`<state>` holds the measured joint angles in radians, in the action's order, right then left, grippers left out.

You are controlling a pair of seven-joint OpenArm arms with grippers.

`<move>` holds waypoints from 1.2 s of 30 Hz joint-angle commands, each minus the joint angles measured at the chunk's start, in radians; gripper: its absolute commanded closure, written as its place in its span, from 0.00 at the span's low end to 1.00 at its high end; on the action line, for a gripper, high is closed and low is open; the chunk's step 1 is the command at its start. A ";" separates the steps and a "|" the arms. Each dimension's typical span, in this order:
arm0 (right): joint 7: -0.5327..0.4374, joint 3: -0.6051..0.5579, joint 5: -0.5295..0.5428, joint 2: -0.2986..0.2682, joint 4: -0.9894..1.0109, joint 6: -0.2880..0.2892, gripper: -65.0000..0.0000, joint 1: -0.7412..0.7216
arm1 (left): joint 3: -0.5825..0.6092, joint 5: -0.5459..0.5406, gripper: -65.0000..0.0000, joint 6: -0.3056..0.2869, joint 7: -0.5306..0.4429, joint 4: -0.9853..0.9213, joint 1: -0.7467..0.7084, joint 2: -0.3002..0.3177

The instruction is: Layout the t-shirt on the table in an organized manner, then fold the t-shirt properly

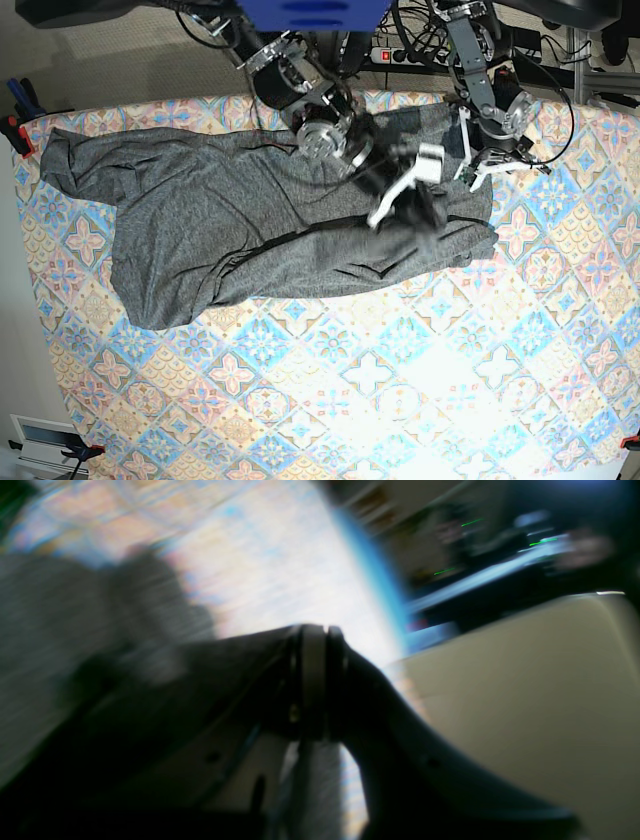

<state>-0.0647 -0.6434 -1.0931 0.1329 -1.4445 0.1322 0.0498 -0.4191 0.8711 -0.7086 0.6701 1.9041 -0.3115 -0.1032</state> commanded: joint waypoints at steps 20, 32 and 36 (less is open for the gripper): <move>-0.014 0.032 0.009 0.017 -0.088 -0.030 0.36 -0.014 | -0.002 0.001 0.84 0.010 -0.003 0.084 0.067 -0.030; 0.157 0.273 0.012 0.015 -0.232 -0.030 0.36 -0.014 | 0.119 0.001 0.84 0.010 -0.003 0.110 0.157 -0.054; 0.191 0.368 0.012 0.014 -0.241 -0.030 0.36 -0.012 | 0.265 0.003 0.85 0.010 -0.002 0.111 0.117 -0.054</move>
<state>0.1535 -0.2672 -1.0843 0.1322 -1.6623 0.1169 0.0528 -0.1535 0.8726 -0.7116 0.6777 1.9976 -0.2039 -0.1532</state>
